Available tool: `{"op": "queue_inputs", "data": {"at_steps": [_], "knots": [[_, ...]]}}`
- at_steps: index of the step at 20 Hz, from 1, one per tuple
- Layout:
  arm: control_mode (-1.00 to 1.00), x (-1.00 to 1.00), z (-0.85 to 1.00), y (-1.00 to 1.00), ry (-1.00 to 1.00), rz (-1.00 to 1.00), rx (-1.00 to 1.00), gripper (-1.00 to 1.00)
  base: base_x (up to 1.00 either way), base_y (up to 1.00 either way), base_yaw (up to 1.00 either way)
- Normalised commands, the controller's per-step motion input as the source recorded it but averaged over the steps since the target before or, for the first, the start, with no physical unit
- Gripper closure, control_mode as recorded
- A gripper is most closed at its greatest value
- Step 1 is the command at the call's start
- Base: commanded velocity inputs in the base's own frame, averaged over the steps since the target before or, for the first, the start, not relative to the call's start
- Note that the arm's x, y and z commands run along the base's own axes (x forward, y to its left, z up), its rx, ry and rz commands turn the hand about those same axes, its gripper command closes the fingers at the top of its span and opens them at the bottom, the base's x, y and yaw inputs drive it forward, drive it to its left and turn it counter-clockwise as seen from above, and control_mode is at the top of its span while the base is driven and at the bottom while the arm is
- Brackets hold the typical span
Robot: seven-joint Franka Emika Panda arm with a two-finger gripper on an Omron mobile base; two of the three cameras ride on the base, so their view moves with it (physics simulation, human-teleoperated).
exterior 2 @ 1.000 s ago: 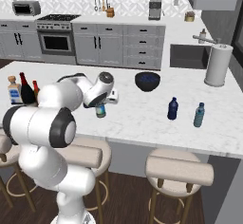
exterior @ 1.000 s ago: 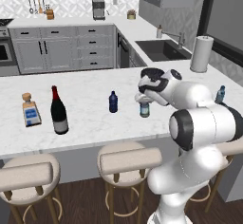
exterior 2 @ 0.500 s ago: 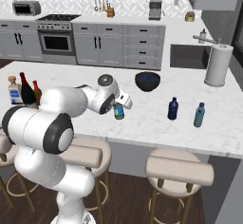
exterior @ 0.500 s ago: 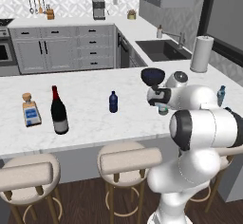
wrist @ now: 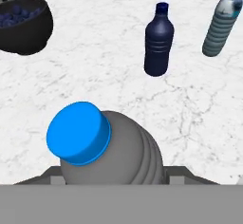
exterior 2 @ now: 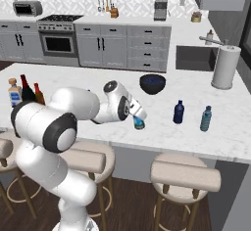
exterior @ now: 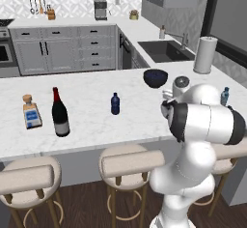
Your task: Move the plastic bottles in the middle to the plastics group, and the glass bottles in the middle to the glass group.
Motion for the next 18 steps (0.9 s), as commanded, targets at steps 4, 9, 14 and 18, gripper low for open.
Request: {"op": "queue_inputs", "data": {"at_steps": [4, 9, 14, 18], "knots": [[-1.00, -0.01, 0.11, -0.80, 0.00, -0.08, 0.00, 1.00, 0.00, 0.00, 0.00], [-1.00, 0.01, 0.14, -0.77, 0.00, -0.02, 0.00, 1.00, 0.00, 0.00, 0.00], [-1.00, 0.13, 0.15, -0.74, 0.00, 0.00, 0.00, 1.00, 0.00, 0.00, 0.00], [-1.00, 0.25, 0.03, -0.67, 0.00, 0.00, 0.02, 1.00, 0.00, 0.00, 0.00]]}}
